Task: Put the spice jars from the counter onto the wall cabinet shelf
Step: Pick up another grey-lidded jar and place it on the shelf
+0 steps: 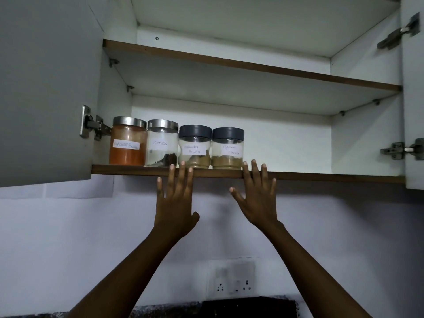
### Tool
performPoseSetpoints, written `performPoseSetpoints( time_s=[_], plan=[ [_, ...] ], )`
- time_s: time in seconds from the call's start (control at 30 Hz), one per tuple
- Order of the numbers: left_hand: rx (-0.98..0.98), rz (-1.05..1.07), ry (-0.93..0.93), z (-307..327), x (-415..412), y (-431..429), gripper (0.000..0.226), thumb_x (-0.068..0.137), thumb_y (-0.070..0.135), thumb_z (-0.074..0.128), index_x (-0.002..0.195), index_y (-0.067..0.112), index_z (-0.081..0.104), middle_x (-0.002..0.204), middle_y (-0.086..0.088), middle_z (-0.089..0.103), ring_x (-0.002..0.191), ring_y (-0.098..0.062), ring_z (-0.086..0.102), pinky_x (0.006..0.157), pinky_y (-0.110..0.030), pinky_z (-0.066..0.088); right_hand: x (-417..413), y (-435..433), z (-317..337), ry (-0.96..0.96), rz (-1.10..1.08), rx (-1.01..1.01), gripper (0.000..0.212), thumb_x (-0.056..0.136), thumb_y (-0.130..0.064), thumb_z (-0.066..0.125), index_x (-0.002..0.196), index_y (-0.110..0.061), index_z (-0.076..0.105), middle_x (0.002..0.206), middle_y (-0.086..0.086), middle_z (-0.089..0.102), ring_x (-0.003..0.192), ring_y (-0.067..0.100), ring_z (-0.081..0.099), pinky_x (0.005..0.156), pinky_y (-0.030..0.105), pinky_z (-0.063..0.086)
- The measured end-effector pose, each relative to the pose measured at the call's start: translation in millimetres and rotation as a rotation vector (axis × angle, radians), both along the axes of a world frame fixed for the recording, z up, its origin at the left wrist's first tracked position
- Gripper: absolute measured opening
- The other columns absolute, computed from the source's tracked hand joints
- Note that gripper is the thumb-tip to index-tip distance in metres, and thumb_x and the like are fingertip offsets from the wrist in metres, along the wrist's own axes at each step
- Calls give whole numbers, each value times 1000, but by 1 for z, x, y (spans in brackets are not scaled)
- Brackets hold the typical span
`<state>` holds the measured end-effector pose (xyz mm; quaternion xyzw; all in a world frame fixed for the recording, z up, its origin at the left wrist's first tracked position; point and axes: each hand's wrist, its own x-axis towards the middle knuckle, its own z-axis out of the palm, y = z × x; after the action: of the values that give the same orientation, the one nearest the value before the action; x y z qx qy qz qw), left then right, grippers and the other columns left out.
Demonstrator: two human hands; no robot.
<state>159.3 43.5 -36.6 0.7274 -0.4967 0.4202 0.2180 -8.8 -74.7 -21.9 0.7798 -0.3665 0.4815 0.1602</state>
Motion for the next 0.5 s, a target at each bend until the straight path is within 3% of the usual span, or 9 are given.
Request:
performPoseSetpoints(
  time_s=[0.07,0.13,0.2,0.27,0.33,0.43,0.5],
  plan=[
    [24,-1,47,-6,-13,3,104,83,56,50,142,16,-26,148,-10,-36,140,-33,-27,112,-57,-7,-13,6,-13,75,13,37,84,89,-46,50,149,-29,-6,157,0,-19,144,26,-19,114,56,5],
    [34,-80,70,-12,-29,7,83,88,51,45,150,22,-3,156,-10,-21,143,-33,-20,110,-58,-11,-22,15,-33,112,36,115,88,86,-41,56,149,-29,-5,156,1,-24,144,28,-20,114,56,6],
    [14,-235,60,-24,-46,12,59,90,43,46,145,25,31,158,-6,12,146,-29,-5,111,-54,-15,-33,26,-61,85,70,205,81,86,-41,56,149,-30,7,156,0,-23,145,28,-14,116,51,8],
    [-21,-405,106,-45,-60,18,38,90,36,51,127,26,56,143,2,46,143,-20,22,112,-47,-16,-45,36,-97,34,113,285,73,86,-42,57,147,-31,18,157,-3,-16,146,25,-4,116,43,12],
    [9,-510,199,-71,-75,24,27,90,34,53,115,28,64,124,10,61,130,-11,43,114,-40,-16,-61,43,-137,15,150,401,65,85,-41,57,143,-32,27,158,-6,-8,144,20,4,114,34,16],
    [183,-555,350,-115,-94,27,25,93,38,46,113,34,62,119,21,61,118,1,49,115,-34,-15,-86,48,-191,8,195,628,57,85,-37,60,137,-31,39,155,-6,11,138,17,17,110,25,23],
    [282,-587,444,-145,-102,26,23,94,37,45,110,37,61,118,24,61,112,6,52,119,-38,-8,-99,50,-220,34,194,742,53,85,-35,61,134,-28,44,150,-3,22,135,18,25,108,23,25]
  ],
)
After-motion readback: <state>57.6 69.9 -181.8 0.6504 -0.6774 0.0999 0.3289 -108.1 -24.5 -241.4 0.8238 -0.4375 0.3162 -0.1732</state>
